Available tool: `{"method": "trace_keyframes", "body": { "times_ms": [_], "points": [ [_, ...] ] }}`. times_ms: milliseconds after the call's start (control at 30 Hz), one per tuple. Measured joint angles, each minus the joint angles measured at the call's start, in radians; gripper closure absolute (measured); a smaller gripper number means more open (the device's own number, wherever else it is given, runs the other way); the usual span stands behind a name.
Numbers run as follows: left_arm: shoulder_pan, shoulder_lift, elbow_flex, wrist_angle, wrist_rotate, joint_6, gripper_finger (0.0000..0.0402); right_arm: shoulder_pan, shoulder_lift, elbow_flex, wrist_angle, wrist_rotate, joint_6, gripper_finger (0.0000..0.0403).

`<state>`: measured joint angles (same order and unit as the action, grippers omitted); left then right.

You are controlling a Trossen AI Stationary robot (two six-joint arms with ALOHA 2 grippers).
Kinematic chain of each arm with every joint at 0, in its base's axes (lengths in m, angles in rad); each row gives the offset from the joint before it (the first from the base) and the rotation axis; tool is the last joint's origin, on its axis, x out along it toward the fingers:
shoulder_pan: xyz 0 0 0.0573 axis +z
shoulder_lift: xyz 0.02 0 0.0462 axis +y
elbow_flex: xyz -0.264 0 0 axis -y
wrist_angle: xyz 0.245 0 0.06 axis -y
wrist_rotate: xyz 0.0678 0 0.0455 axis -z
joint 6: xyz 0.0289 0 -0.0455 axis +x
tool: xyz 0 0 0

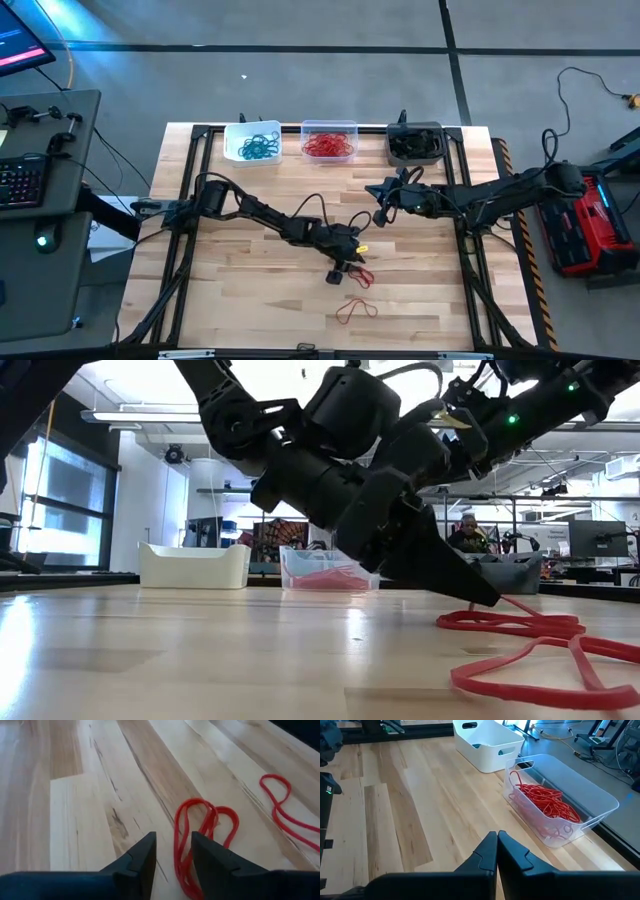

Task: Sort rubber bands into baskets
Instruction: Put the red rubber band into the transparent bin

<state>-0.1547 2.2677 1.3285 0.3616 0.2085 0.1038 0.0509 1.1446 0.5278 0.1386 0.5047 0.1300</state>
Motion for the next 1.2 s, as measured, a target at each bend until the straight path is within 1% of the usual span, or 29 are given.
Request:
{"method": "trace_keyframes", "body": {
  "times_ms": [100, 267, 300, 433, 600, 767, 967, 1067, 1200],
  "points": [
    [0.000, 0.000, 0.000, 0.004, 0.005, 0.034, 0.0308, 0.000, 0.000, 0.000, 0.000, 0.000, 0.000, 0.0403],
    [0.004, 0.008, 0.000, -0.004, 0.051, 0.042, 0.0383, 0.000, 0.000, 0.000, 0.000, 0.015, 0.000, 0.0403],
    [0.005, 0.008, 0.000, -0.002, 0.051, 0.048, 0.0392, 0.000, 0.000, 0.000, 0.000, 0.017, 0.000, 0.0403],
    [0.014, -0.016, 0.000, -0.004, 0.047, 0.074, 0.0394, 0.000, 0.000, 0.000, -0.003, 0.017, 0.000, 0.0403],
    [0.030, -0.086, -0.001, -0.053, 0.023, 0.074, 0.0399, 0.000, 0.001, 0.000, -0.014, 0.017, 0.000, 0.0403],
    [0.041, -0.179, -0.001, -0.158, -0.060, 0.111, 0.0400, 0.000, 0.001, 0.000, -0.026, 0.017, 0.000, 0.0403],
    [0.062, -0.318, -0.019, -0.334, -0.190, 0.118, 0.0401, 0.000, 0.001, 0.000, -0.030, 0.017, 0.000, 0.0403],
    [0.083, -0.392, -0.057, -0.360, -0.252, 0.112, 0.0401, 0.000, 0.001, 0.000, -0.031, 0.037, 0.000, 0.0403],
    [0.128, -0.481, -0.108, -0.395, -0.303, 0.090, 0.0401, 0.000, 0.001, 0.000, -0.033, 0.045, 0.001, 0.0403]
  ]
}}
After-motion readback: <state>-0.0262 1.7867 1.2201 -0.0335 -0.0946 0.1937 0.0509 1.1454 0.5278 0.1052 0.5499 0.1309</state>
